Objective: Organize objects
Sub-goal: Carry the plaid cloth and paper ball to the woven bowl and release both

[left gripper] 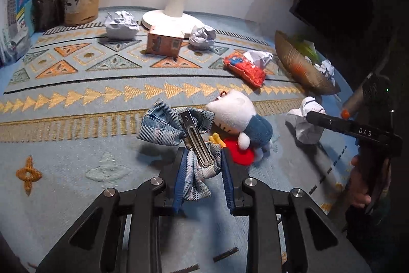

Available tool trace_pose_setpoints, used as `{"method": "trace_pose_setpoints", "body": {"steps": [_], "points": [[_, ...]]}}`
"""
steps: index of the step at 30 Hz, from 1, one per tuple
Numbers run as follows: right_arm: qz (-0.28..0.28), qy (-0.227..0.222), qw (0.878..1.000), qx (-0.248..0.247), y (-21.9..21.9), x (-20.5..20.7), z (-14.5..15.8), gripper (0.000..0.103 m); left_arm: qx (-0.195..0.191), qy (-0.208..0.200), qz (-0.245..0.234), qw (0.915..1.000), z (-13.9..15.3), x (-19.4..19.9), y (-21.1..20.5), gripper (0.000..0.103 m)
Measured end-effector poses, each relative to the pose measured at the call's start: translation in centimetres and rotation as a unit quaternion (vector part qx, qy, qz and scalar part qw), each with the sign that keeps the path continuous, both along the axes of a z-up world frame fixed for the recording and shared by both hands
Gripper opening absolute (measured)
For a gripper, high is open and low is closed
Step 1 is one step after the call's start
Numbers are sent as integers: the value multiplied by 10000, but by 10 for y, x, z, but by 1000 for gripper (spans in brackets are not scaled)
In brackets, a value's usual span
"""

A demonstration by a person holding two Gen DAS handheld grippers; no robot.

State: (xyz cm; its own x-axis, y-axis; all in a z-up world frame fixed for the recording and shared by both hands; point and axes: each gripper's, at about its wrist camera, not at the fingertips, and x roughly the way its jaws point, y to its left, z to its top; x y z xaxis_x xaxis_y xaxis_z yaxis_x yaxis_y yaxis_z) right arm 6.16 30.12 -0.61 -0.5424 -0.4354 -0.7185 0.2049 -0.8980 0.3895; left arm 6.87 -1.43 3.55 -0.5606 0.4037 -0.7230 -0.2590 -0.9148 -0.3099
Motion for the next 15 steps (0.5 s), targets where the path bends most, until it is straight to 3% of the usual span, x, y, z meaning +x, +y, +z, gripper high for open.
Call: {"method": "trace_pose_setpoints", "body": {"steps": [4,8,11,12,13,15], "points": [[22,101,9993,352,-6,2,6,49,-97,-200,104,9997,-7,-2,-17,23],[71,-104,9990,418,-10,-3,-6,49,-349,-235,59,9991,-21,-4,-9,27],[64,-99,9991,410,-11,-4,-8,55,-527,-132,204,9983,-19,-3,-5,52],[62,-111,9991,414,-11,-4,-8,62,-618,-122,299,9976,-20,-3,-5,65],[46,-97,9992,397,-10,-4,-8,67,-678,-88,391,9969,-20,-2,-5,72],[43,-12,9994,348,-7,-1,-5,68,-683,-79,432,9967,-21,-1,-4,72]]}}
